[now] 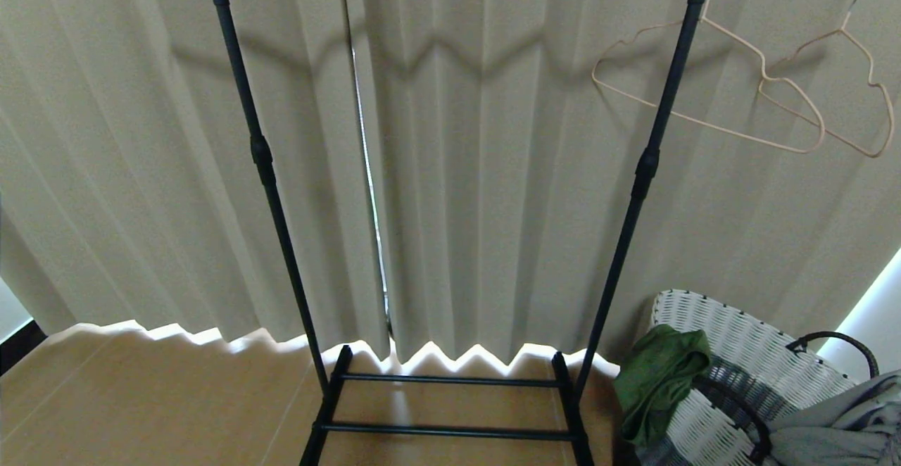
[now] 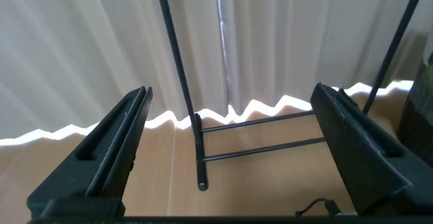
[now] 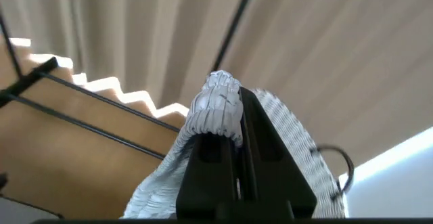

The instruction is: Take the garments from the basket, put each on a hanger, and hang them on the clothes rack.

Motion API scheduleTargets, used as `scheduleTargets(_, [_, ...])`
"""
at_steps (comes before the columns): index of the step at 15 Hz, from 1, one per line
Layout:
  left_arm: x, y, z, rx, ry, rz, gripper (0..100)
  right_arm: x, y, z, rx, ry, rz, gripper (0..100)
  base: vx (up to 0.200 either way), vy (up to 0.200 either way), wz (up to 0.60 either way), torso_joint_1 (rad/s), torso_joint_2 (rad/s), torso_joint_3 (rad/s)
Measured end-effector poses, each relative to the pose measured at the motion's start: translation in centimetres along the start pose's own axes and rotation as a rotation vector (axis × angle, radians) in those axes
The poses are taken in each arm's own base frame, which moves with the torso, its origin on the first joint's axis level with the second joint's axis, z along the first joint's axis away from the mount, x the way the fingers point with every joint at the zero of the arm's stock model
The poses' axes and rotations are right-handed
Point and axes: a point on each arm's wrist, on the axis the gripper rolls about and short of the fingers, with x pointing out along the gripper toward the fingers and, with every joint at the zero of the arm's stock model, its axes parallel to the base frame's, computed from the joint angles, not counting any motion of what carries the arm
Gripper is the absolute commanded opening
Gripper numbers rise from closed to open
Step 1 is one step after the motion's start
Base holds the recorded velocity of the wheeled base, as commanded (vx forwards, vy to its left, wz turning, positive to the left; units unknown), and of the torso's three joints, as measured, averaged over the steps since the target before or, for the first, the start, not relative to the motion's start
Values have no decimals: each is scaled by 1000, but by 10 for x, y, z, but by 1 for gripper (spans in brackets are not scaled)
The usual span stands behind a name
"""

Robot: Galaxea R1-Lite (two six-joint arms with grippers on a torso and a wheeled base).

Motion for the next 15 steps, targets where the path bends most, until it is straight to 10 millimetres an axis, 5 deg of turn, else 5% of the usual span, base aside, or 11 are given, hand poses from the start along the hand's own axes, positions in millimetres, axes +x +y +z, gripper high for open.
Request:
scheduleTargets(6, [-2, -1, 12, -32, -78, -108, 100, 30, 4, 55, 153, -35, 261, 0, 0, 0, 0, 0, 0, 0])
scheduleTargets(11, [-3, 4, 65, -98, -140, -280, 100, 51, 8, 78, 185, -65, 335, 0, 0, 0, 0, 0, 0, 0])
scheduleTargets(15, [29, 16, 113, -202, -100, -391, 100, 63, 10, 88, 209, -119, 396, 0, 0, 0, 0, 0, 0, 0])
